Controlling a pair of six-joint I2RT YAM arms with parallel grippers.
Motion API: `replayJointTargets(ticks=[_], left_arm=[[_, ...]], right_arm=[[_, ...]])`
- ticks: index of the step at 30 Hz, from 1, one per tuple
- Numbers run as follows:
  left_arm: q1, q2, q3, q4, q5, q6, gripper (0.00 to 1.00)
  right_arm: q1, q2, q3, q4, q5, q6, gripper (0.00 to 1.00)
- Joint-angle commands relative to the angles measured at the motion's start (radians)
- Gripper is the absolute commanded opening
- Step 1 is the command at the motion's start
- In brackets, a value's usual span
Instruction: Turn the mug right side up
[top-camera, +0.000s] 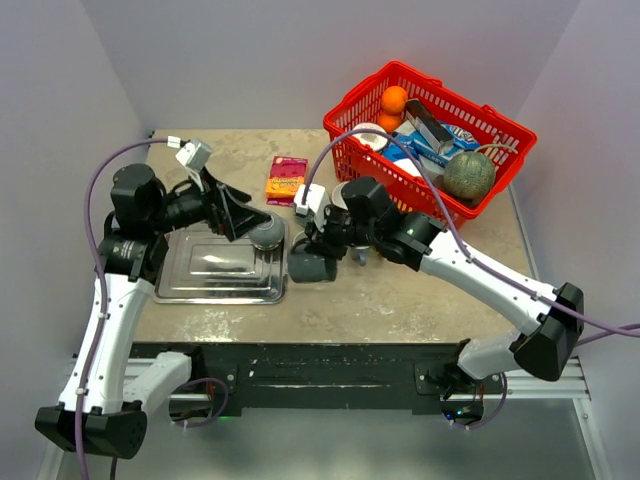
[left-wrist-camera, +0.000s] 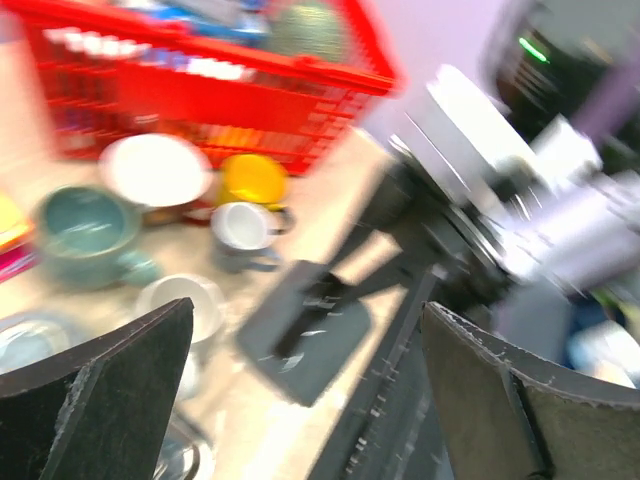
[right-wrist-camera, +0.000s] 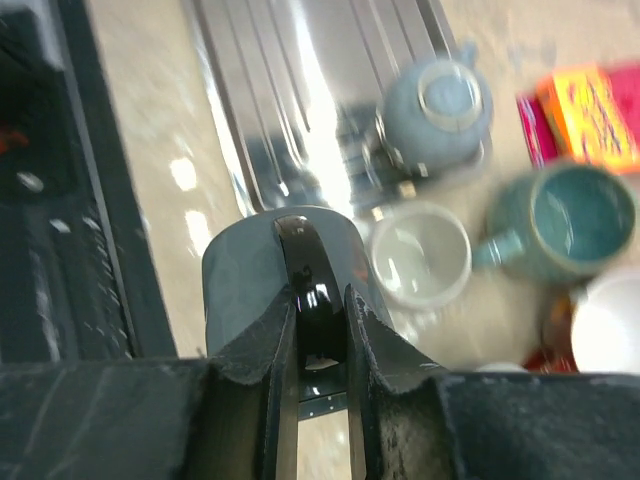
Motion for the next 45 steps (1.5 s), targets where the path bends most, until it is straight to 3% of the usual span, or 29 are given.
replayJointTargets(ticks=[1,8,20,27,43,45], left_arm=[[0.0,0.057,0.086,-0.156,-0.35,0.052,0.99],[0.002,0.177,0.137,-0.196,-0.54,0.015,0.99],[0.003,0.251,0.142,-0.231,-0.591,0.0,0.99],[0.033,0.275,0.192,-0.266,-0.668,-0.094,0.99],[0.033,0.294,0.186,-0.246,-0.602,-0.106,0.99],[0.033,0.295,0.186,-0.246,-0.596,-0.105,0.99]], right_arm=[[0.026,-0.075,-0.001,-0.143,0.234,-0.115,0.0],[0.175,0.001,0.02,-0.288,0.501,-0.183,0.0],[0.316,0.221,0.068,-0.362,0.677,-0.218,0.0],[0.388,0.377,0.149,-0.419,0.74,-0.269,0.0],[0.448,0.613,0.325,-0.453,0.811,-0.289,0.0],[0.448,0.627,0.344,-0.448,0.82,-0.267,0.05]])
